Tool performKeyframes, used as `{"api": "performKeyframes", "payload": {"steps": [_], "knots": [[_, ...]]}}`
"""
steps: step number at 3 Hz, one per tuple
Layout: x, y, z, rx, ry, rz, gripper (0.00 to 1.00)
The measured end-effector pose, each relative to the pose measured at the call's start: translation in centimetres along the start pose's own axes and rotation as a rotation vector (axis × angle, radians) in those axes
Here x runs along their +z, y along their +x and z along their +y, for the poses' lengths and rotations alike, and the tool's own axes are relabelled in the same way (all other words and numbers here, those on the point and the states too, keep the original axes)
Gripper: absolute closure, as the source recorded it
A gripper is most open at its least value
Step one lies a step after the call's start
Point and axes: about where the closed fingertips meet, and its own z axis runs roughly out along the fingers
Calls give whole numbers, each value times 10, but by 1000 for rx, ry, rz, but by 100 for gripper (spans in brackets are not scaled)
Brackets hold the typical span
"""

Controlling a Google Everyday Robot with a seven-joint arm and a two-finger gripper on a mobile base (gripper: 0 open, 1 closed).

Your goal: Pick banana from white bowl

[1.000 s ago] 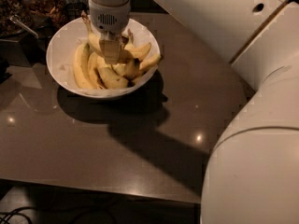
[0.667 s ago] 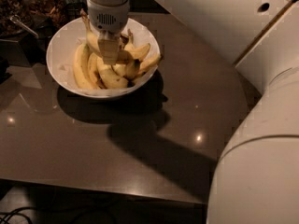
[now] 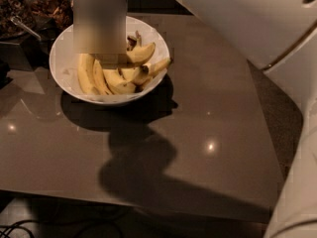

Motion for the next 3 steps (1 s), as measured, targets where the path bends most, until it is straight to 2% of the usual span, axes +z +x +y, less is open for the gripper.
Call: {"api": "performKeyframes", "payload": {"steps": [1, 2, 3], "knots": [[-1, 0, 0, 0, 1, 0, 100], [-8, -2, 6, -11, 8, -44, 100], [-16, 6, 23, 4, -21, -67, 100]]}}
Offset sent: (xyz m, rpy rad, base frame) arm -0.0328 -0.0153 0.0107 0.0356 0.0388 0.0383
